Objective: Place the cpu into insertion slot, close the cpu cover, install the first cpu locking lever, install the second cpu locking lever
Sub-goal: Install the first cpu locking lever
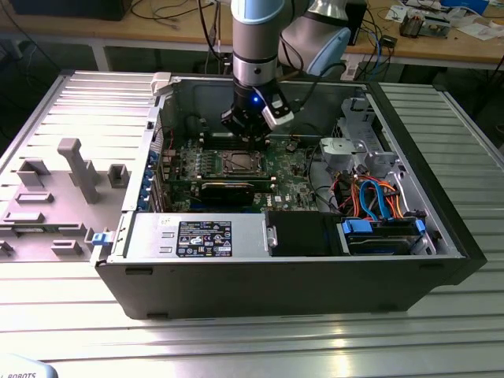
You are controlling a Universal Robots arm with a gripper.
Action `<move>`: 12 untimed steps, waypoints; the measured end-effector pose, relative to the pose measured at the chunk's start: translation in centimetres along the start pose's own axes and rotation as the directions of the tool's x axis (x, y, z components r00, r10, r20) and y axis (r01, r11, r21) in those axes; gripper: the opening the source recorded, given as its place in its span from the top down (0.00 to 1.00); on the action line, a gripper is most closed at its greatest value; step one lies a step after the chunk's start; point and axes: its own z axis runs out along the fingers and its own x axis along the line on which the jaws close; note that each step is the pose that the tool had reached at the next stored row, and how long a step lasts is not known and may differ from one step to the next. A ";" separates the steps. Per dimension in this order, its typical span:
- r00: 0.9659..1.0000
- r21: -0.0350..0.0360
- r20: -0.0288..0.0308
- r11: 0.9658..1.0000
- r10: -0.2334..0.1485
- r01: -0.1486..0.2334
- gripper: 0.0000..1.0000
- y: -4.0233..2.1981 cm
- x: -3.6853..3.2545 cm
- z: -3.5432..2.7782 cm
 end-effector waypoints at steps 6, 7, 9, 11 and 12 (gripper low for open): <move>1.000 0.000 0.000 1.000 0.000 0.000 0.89 -0.69 0.01 -0.51; 1.000 0.000 0.000 1.000 0.000 0.000 0.89 -0.97 0.02 -0.51; 1.000 0.000 0.000 1.000 0.000 0.000 0.89 -1.28 0.04 -0.52; 1.000 0.000 0.000 1.000 0.000 0.000 0.89 -1.34 0.04 -0.53; 1.000 0.000 0.000 1.000 0.000 0.000 0.89 -1.36 0.05 -0.53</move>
